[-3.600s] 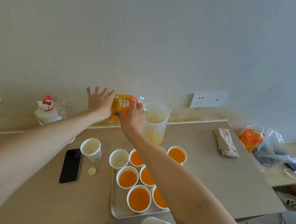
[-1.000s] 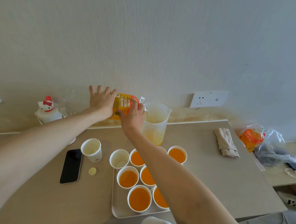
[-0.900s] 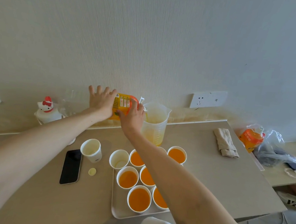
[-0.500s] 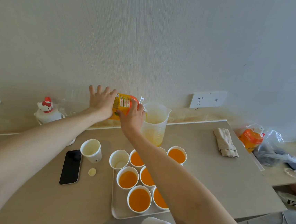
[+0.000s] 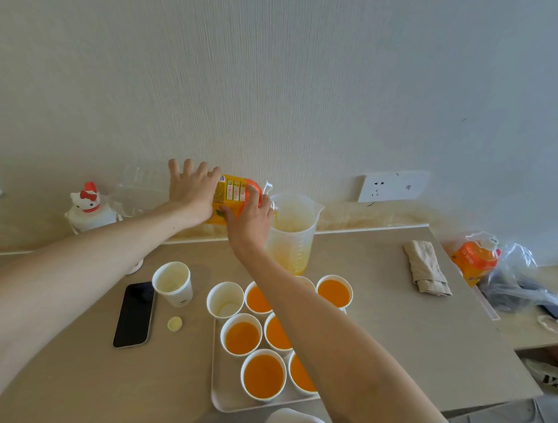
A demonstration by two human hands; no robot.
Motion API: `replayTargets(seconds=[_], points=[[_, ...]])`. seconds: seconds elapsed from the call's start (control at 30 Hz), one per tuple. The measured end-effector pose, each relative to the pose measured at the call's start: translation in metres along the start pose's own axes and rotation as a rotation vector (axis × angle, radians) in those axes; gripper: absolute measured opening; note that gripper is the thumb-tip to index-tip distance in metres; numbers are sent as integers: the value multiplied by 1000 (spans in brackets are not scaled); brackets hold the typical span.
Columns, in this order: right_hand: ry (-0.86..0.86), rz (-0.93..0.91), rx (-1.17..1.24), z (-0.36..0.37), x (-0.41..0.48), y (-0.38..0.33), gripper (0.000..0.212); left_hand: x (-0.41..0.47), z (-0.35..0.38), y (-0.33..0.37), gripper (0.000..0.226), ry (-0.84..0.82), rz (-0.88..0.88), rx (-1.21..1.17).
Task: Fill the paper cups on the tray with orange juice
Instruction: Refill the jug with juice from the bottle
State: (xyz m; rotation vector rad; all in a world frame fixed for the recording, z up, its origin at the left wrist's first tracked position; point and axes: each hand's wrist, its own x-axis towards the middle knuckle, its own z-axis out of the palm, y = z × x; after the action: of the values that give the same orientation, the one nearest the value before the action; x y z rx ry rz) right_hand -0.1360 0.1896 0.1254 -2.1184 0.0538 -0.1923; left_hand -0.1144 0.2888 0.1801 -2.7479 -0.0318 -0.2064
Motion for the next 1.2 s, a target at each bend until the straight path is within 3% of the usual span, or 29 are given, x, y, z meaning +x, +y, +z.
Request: replayTargets(seconds=[1.2], points=[[2, -3, -53, 12, -10, 2, 66, 1, -5, 0, 76, 3, 14, 30]])
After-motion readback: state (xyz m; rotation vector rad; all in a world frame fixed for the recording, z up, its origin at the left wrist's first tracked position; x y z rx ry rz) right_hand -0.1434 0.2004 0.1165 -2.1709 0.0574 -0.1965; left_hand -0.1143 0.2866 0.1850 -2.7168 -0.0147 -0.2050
